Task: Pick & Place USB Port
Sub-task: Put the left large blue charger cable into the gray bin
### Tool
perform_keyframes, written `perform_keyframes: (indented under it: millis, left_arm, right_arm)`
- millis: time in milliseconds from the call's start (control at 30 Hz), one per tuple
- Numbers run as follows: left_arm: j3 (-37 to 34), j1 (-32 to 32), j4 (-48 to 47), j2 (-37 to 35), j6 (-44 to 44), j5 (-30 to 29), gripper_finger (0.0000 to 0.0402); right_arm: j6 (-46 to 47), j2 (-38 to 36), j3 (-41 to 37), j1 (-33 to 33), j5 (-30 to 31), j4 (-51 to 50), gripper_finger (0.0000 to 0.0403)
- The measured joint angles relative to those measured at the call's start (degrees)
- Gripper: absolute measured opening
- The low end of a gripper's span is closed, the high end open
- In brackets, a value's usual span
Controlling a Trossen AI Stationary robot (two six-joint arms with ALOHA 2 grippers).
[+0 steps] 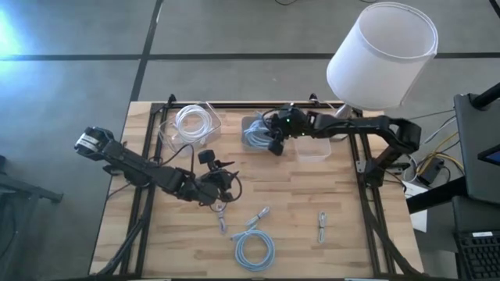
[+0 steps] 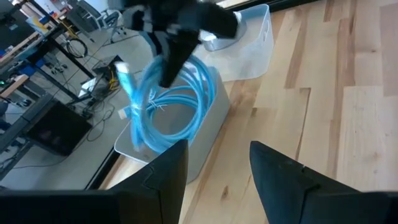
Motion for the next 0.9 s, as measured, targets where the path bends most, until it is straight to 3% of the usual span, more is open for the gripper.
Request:
perform_keyframes:
  millis: [333, 900]
  left_arm:
    - [0.0, 0.7, 0.6, 0.0, -0.4, 0.0, 0.0177]
    - [0.0, 1.7, 0.4, 0.0, -0.5, 0.0, 0.0177]
  right_arm:
    - [-2.0, 3.6, 1.9, -1.0, 0.0, 0.0, 0.0034]
    - [-3.8, 3.6, 2.3, -6.2, 0.7, -0.4, 0.0130]
